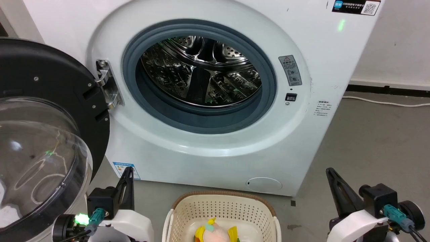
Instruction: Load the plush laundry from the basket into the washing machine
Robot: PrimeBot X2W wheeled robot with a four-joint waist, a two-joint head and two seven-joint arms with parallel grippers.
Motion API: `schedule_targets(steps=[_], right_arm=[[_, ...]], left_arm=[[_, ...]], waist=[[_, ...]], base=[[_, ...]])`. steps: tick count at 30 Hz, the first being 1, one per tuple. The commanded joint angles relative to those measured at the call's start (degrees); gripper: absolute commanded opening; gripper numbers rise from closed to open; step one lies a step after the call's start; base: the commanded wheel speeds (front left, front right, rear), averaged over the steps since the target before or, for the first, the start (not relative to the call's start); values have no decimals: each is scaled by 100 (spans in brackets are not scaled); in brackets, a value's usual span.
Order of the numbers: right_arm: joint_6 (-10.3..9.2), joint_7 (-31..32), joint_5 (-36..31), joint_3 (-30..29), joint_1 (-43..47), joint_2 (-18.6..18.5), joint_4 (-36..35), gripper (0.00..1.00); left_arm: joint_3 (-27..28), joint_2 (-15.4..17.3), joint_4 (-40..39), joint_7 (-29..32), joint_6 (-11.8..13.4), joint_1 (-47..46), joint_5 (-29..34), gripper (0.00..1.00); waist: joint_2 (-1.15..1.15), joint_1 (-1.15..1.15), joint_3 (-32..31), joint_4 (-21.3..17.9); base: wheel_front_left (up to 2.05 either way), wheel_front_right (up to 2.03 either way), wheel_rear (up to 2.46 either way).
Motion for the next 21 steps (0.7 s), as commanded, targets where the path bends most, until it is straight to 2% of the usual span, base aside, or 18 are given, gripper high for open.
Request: schedule_targets(steps=[1,8,9,21], right_arm=[[3,8,-43,-14,-67,-1,-26,0],[3,8,-43,-14,-67,-1,-26,0],[0,-1,1,1,0,0,0,100],[0,-93,145,29,-5,0,9,100]], left_arm=[[18,9,-23,2,-25,-21,16,0],[18,9,-23,2,-25,-21,16,0],[0,0,0,-1,1,0,0,100],[-44,0,-35,-93,18,-5,-37,100]], waist=[[0,0,0,0],[0,0,0,0],[0,0,0,0],[0,0,43,-12]], base=[[0,0,0],[0,0,0],[0,0,0],[0,0,0]])
